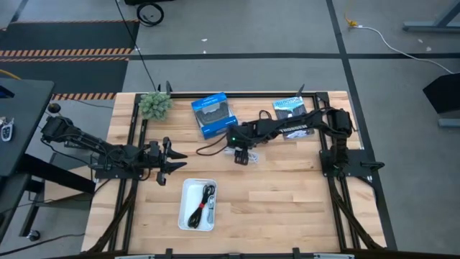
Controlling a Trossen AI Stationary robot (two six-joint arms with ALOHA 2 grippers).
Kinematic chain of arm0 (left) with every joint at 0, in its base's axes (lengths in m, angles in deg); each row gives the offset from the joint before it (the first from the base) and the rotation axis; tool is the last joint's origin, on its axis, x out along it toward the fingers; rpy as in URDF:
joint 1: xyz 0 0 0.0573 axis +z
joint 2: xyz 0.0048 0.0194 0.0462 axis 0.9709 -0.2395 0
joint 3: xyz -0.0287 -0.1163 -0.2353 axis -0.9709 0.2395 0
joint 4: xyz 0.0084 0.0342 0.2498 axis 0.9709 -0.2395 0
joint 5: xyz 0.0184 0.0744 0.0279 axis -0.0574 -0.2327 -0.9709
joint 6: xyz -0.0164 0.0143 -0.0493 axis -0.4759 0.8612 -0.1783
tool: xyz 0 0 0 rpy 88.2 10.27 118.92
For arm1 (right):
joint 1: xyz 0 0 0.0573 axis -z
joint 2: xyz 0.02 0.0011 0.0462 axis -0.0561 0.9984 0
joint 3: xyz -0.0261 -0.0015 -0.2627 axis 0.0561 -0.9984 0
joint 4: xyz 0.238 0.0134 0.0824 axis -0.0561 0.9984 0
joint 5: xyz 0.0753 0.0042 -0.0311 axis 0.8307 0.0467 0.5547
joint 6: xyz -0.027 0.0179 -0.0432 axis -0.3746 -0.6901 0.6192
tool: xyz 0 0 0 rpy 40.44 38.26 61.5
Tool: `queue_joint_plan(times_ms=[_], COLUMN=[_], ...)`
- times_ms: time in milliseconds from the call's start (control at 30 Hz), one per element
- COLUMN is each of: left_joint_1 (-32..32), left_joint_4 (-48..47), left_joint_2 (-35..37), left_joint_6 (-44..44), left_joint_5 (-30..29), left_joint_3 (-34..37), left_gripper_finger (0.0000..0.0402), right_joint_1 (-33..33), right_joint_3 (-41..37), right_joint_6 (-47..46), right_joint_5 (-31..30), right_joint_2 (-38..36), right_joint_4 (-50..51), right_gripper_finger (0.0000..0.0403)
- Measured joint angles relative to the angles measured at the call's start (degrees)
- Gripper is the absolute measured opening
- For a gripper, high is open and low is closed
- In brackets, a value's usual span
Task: Pick and place USB-C Cables
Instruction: Put the white charger cable into the white bin
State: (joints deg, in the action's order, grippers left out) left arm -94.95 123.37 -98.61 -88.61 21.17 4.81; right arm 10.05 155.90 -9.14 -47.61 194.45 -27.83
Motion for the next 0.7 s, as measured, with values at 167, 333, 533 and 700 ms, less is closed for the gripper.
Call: queue_joint_plan(times_ms=[167, 333, 533, 700], left_joint_1=[-0.02, -0.02, -0.02, 0.00], left_joint_4=[0.00, 0.00, 0.00, 0.00], left_joint_2=[0.00, 0.00, 0.00, 0.00], left_joint_6=[0.00, 0.00, 0.00, 0.00], left_joint_5=[0.00, 0.02, 0.00, 0.00], left_joint_3=[0.00, 0.00, 0.00, 0.00], left_gripper_finger=[0.0133, 0.0133, 0.0133, 0.0133], right_joint_1=[0.15, 0.07, 0.44, 0.50], right_joint_3=[-2.79, -4.91, -6.14, -6.93], right_joint_6=[-0.45, -0.71, -1.50, -1.46], right_joint_5=[1.40, 2.63, 2.60, 2.40], right_joint_2=[0.02, 0.02, 0.02, 0.02], right_joint_4=[-1.85, -4.93, -5.97, -6.14], right_gripper_finger=[0.0280, 0.0264, 0.0220, 0.0173])
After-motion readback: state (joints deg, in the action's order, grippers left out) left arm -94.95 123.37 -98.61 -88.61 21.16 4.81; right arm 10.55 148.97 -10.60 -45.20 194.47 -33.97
